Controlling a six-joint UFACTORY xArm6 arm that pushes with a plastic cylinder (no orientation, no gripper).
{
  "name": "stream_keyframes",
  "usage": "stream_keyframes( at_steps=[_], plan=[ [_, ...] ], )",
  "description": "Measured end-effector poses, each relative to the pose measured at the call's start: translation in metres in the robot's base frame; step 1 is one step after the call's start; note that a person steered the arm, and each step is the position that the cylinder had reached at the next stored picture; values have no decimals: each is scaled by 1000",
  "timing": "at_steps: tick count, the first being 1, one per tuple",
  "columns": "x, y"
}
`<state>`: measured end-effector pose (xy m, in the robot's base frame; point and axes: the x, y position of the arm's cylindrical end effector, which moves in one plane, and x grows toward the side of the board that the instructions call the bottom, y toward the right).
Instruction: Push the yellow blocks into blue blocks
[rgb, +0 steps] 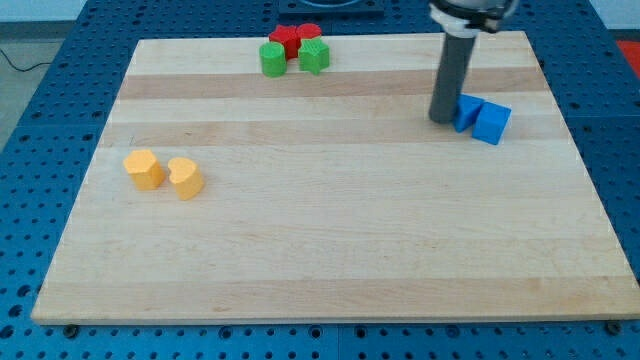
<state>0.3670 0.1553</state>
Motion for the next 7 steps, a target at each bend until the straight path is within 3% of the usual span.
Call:
stream_keyframes(
  at_steps=[1, 2, 3, 4, 5, 7],
  plan=[
    [0, 18],
    [1, 0],
    [40, -50],
    [115, -59],
    [154, -125],
    [154, -373]
  ],
)
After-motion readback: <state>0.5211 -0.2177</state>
